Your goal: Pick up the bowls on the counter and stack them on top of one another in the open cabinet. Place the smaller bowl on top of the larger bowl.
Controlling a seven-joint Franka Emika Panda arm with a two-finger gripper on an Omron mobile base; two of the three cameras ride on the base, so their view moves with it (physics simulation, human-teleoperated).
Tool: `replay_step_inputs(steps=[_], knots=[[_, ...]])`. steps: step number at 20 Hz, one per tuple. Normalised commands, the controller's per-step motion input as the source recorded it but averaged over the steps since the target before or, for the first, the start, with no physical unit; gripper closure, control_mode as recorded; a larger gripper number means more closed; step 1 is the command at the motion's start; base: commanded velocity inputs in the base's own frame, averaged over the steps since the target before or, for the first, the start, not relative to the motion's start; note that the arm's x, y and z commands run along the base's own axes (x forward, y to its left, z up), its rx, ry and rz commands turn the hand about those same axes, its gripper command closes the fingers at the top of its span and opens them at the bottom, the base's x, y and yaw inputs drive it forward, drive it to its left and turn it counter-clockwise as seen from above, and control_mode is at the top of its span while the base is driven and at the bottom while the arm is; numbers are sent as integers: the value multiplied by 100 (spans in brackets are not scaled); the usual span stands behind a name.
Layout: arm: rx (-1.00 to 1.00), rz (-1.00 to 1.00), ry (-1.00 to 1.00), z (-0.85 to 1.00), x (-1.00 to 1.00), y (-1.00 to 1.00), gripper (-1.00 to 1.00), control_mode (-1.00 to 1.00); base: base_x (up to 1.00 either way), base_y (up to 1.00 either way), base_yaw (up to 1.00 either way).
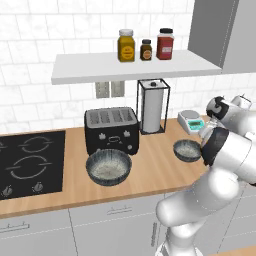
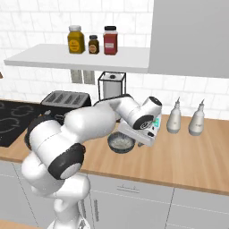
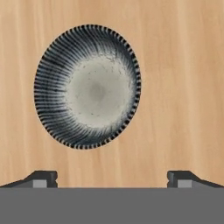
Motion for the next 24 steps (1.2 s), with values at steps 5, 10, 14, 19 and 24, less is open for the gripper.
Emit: replay_step_inputs(steps=[5,10,14,19,24], knots=[[1,0,3,-36,38,0,-100,-100,0,0,0],[0,0,0,-30,31,0,-100,-100,0,0,0],[0,0,0,-30,20,0,-100,-100,0,0,0],[0,0,0,-29,13,5,-100,-100,0,0,0],[0,0,0,-32,18,9,-100,-100,0,0,0]])
